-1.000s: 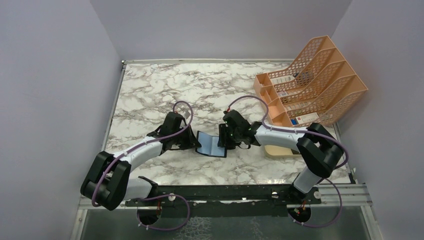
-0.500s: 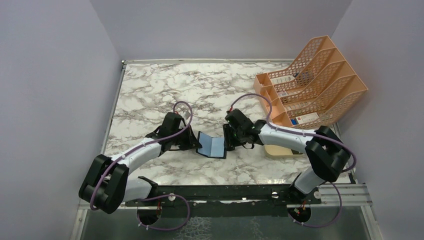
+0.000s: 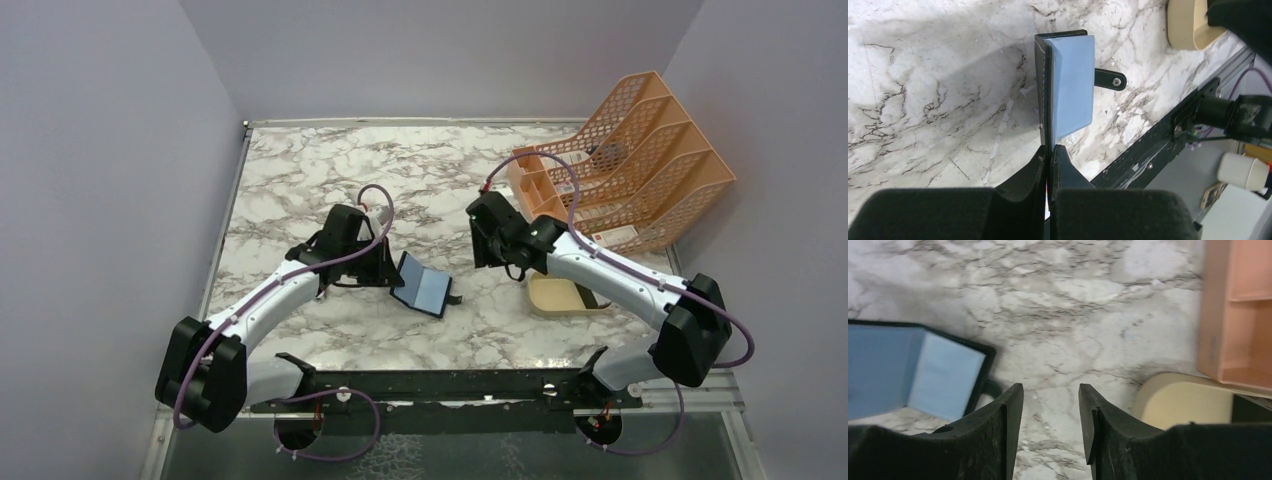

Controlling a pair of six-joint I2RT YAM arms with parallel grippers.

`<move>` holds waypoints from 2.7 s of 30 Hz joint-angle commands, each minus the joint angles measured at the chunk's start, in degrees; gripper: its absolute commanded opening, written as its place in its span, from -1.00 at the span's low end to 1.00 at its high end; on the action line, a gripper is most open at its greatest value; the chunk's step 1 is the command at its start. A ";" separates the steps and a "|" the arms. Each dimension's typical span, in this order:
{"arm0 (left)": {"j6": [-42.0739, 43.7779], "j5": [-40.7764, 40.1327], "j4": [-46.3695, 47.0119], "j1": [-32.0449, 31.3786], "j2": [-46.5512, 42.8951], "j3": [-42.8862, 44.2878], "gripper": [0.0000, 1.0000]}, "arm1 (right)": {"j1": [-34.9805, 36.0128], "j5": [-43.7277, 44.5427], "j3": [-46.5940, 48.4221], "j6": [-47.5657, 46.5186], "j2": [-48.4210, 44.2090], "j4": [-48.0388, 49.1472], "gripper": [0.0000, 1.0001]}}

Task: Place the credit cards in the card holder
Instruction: Open the card holder at the center of the board, then pick up the credit card from the storage box.

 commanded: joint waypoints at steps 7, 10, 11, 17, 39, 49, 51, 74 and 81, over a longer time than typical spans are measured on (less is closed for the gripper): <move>6.52 5.27 -3.54 -0.93 -0.61 1.90 -1.00 | -8.10 14.54 2.97 5.05 -2.79 -20.14 -0.08; 6.90 4.33 -3.89 -3.02 -0.59 2.02 -1.00 | -12.82 15.30 1.41 1.69 -3.33 -19.72 -0.07; 7.00 4.08 -4.15 -3.40 -0.59 2.10 -1.00 | -14.03 17.22 0.81 0.35 -3.29 -18.93 -0.07; 6.84 3.64 -4.27 -4.45 -1.68 1.74 -1.00 | -17.62 24.93 -3.15 -12.13 -3.30 -11.31 -0.03; 6.84 3.96 -4.32 -5.53 -3.96 1.51 -1.00 | -22.48 13.37 -20.43 -44.94 -9.04 -1.85 -0.01; 6.76 3.37 -4.31 -5.58 -4.45 1.35 -1.00 | -23.64 17.02 -23.85 -46.74 -8.76 0.35 -0.01; 6.71 3.51 -4.35 -5.53 -4.30 1.35 -1.00 | -23.63 18.32 -24.02 -47.15 -8.61 0.66 -0.01; 6.49 2.32 -4.32 -5.60 -6.48 0.86 -1.00 | -23.81 25.10 -25.60 -49.09 -10.52 0.92 -0.22; 6.66 2.71 -4.32 -5.60 -6.15 0.80 -1.00 | -23.82 24.95 -25.45 -49.30 -11.38 1.14 -0.25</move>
